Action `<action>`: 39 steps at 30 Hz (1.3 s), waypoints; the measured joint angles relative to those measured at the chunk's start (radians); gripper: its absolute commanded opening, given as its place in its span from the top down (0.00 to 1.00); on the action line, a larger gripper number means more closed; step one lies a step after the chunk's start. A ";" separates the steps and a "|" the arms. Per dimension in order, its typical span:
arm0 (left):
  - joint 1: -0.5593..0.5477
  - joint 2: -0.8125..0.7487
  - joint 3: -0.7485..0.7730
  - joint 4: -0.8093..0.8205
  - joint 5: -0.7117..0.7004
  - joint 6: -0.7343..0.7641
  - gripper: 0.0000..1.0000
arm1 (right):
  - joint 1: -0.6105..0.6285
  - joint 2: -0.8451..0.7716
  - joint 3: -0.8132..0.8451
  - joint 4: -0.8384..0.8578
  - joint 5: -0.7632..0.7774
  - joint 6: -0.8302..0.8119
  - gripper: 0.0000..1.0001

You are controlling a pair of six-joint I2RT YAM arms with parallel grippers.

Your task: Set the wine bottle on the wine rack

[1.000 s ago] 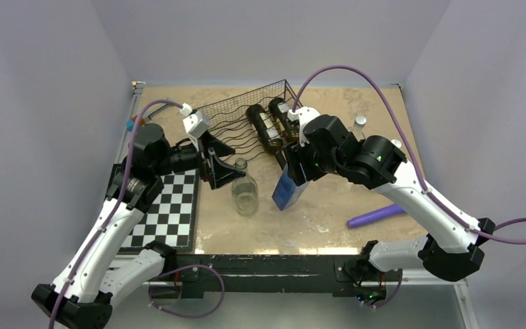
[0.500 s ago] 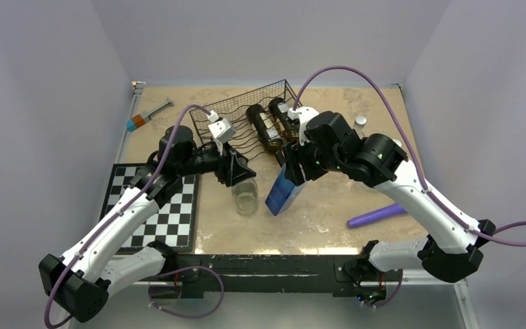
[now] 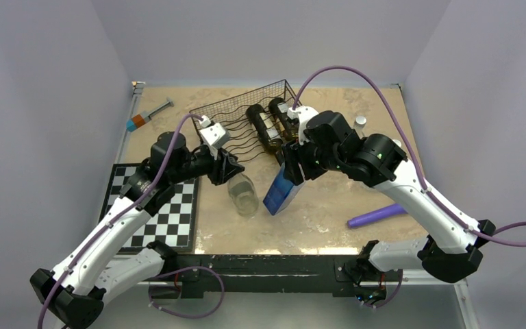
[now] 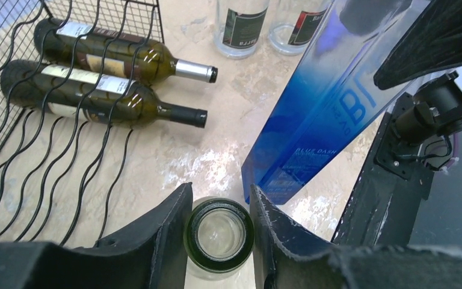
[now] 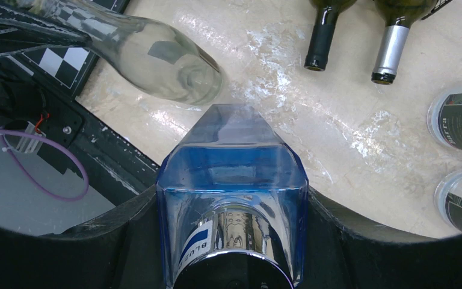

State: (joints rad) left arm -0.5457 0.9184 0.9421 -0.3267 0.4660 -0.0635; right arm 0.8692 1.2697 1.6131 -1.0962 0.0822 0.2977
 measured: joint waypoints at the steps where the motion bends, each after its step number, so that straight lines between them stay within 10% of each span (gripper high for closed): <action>1: 0.000 -0.010 0.006 -0.026 -0.010 0.008 1.00 | 0.000 0.000 0.000 0.001 0.000 0.000 1.00; 13: 0.000 -0.082 0.044 -0.207 -0.126 0.091 1.00 | 0.000 0.001 0.000 0.012 -0.028 -0.003 1.00; 18: -0.001 -0.092 0.044 -0.220 -0.140 0.092 0.33 | 0.000 0.002 0.003 0.012 -0.032 -0.003 1.00; 22: -0.001 -0.096 0.045 -0.222 -0.156 0.112 0.02 | 0.000 0.006 0.011 0.011 -0.042 -0.003 1.00; 39: -0.001 -0.071 0.258 -0.144 -0.089 0.109 0.01 | -0.066 0.071 0.234 -0.095 -0.100 0.002 1.00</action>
State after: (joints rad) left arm -0.5465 0.8474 1.2003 -0.4709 0.3775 0.0452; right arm 0.8032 1.3403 1.8473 -1.1912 -0.0174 0.2996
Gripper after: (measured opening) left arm 0.991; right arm 0.639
